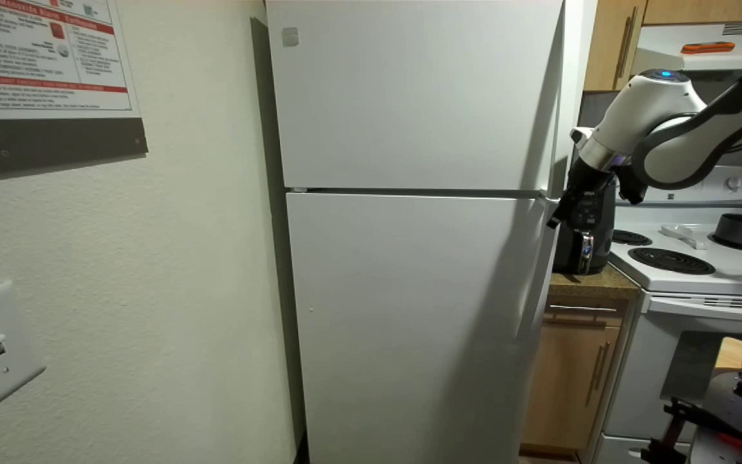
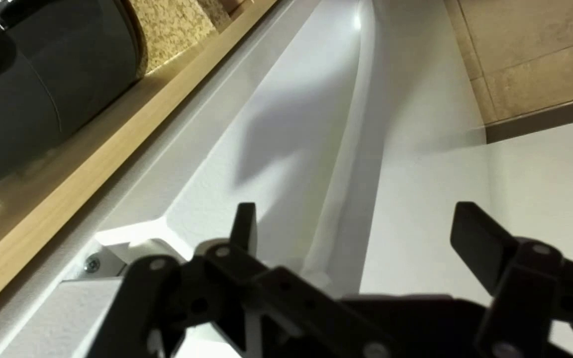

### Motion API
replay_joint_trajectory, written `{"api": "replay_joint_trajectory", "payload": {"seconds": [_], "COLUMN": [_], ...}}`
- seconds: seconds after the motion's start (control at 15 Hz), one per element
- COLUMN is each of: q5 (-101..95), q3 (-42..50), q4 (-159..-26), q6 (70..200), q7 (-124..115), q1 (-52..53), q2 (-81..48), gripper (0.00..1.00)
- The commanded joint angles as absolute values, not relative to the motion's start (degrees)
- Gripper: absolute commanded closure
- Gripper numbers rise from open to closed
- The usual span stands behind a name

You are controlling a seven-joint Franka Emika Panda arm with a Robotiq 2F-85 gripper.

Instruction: Open the fridge

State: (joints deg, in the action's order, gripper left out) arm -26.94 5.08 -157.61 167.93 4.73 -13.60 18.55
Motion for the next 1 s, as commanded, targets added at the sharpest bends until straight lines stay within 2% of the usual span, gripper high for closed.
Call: {"api": "replay_joint_trajectory", "payload": {"seconds": [0.0, 0.93], "q5": [-30.3, -27.6], "q3": [5.1, 4.0], "q4": [-159.0, -158.7], "q6": [172.3, 168.5], "q7": [6.2, 3.2], "q1": [-15.5, -14.7], "q2": [18.1, 18.6], "gripper": [0.0, 0.0]}}
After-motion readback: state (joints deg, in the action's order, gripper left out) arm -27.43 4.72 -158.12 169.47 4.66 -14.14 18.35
